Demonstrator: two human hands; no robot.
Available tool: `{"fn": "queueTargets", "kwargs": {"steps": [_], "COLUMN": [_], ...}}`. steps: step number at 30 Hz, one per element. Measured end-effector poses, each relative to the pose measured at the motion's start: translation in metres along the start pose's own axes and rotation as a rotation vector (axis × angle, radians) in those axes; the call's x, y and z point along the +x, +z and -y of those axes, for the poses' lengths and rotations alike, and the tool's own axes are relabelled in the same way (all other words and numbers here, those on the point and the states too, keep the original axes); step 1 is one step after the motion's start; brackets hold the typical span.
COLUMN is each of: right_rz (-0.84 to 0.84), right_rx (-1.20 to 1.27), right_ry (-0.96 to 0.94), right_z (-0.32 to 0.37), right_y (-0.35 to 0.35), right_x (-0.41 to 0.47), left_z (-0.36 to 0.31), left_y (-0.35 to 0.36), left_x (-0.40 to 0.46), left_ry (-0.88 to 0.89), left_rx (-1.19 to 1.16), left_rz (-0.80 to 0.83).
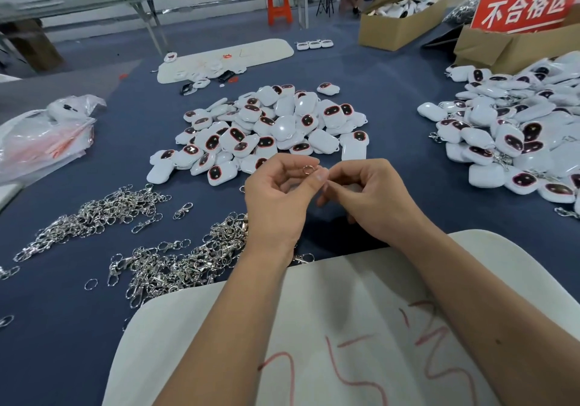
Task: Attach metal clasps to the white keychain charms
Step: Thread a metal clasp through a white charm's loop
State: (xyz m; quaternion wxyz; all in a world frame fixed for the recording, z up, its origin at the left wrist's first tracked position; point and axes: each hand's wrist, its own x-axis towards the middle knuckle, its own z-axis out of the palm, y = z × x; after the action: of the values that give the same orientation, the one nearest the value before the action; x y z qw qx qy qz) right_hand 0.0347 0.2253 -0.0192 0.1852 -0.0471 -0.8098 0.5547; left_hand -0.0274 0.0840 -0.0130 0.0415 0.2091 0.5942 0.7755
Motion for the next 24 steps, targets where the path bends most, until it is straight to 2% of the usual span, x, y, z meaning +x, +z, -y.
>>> {"fn": "queueTargets", "kwargs": {"steps": [6,13,18,24], "right_rz": [-0.048,-0.165,-0.194,-0.205], "right_rx": [0.140,-0.017,-0.086,0.031], "right_ry": [-0.016,-0.077,-0.209,-0.088], "right_z": [0.0006,0.0012,0.0050,0.0019], "right_y": [-0.0054,-0.0017,0.0017,-0.0026], "right_x": [-0.0013,-0.0025,-0.0042,-0.0003], "left_z": [0.0033,0.0041,0.0030,-0.0006], "left_y": [-0.0039,-0.0032,-0.0029,-0.0001], "left_x": [0.0026,0.0012,0.0024,-0.0002], "left_ry": [-0.002,-0.073,-0.137,-0.115], "left_rx": [-0.028,-0.058,-0.059,0.035], "left_rz": [-0.068,-0.072,-0.082,-0.024]}}
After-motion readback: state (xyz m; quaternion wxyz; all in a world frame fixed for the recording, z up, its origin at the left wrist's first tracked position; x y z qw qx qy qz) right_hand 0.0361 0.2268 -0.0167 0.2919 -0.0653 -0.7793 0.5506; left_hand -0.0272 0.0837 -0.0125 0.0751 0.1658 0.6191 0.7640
